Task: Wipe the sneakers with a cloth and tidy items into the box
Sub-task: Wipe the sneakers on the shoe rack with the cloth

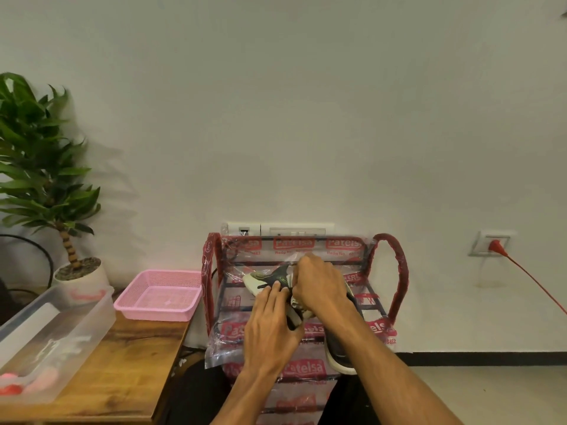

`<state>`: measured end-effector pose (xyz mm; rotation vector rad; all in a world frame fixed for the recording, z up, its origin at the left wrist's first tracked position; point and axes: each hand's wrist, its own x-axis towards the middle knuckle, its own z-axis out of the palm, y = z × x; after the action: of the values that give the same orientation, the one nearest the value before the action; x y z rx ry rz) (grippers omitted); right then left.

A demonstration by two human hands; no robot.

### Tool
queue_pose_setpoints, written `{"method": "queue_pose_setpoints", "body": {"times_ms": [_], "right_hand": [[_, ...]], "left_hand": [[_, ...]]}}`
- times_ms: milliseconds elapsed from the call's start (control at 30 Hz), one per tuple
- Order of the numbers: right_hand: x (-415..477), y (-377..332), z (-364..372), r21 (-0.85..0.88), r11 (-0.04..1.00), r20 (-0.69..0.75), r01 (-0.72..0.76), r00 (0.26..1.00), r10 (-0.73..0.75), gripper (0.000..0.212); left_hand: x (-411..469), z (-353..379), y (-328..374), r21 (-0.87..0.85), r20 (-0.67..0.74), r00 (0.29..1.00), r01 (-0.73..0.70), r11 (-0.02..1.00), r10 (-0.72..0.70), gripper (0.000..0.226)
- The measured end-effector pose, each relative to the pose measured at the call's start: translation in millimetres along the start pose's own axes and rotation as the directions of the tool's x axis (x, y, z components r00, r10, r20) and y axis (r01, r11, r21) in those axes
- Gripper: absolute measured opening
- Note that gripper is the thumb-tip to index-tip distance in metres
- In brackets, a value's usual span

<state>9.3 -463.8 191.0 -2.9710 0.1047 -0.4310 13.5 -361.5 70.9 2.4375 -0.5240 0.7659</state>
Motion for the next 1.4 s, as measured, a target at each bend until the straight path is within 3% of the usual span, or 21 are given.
{"method": "queue_pose_setpoints", "body": {"times_ms": [200, 333, 500, 633, 733, 933, 1067, 1233, 1400], "right_hand": [[1, -4, 5, -0.1, 0.99, -0.034, 0.1, 0.994, -0.104, 0.01], [-4, -7, -1, -0.063, 0.992, 0.035, 0.114, 0.993, -0.112, 0.016], [8, 18, -15, 0.085, 0.995, 0.18, -0.055, 0.983, 0.039, 0.008], [12, 30, -26, 0.136, 0.982, -0.016, -0.133, 0.991, 0.137, 0.007], [9, 22, -21, 0.163, 0.981, -0.115, -0.105, 0.986, 0.125, 0.008], [-4, -11, 4, -0.024, 0.998, -0.078, 0.055, 0.995, -0.056, 0.014], [6, -12, 0, -0.066, 0.996, -0.086, 0.057, 0.994, -0.063, 0.012], [0, -19, -4, -0.006, 0.997, -0.012, 0.075, 0.997, -0.075, 0.013], [7, 1, -2, -0.076, 0.994, -0.048, 0.074, 0.996, -0.078, 0.014]], "left_hand": [[8, -2, -4, 0.015, 0.009, 1.0, 0.017, 1.0, -0.018, 0.077], [6, -4, -4, -0.032, -0.023, 1.0, 0.012, 0.999, -0.013, 0.073], [1, -4, -2, 0.035, 0.031, 0.999, 0.02, 0.999, -0.021, 0.082], [6, -8, -2, -0.024, 0.009, 0.997, 0.076, 0.997, -0.076, 0.082], [8, -12, -3, -0.053, 0.012, 0.994, 0.107, 0.993, -0.106, 0.084], [11, -15, -1, -0.095, -0.002, 0.989, 0.148, 0.984, -0.149, 0.08], [10, -12, -3, -0.052, 0.0, 0.993, 0.117, 0.992, -0.117, 0.082], [11, -12, -3, -0.134, 0.013, 0.991, 0.137, 0.981, -0.137, 0.072], [9, -8, 1, -0.02, 0.014, 0.998, 0.065, 0.998, -0.064, 0.081]]}}
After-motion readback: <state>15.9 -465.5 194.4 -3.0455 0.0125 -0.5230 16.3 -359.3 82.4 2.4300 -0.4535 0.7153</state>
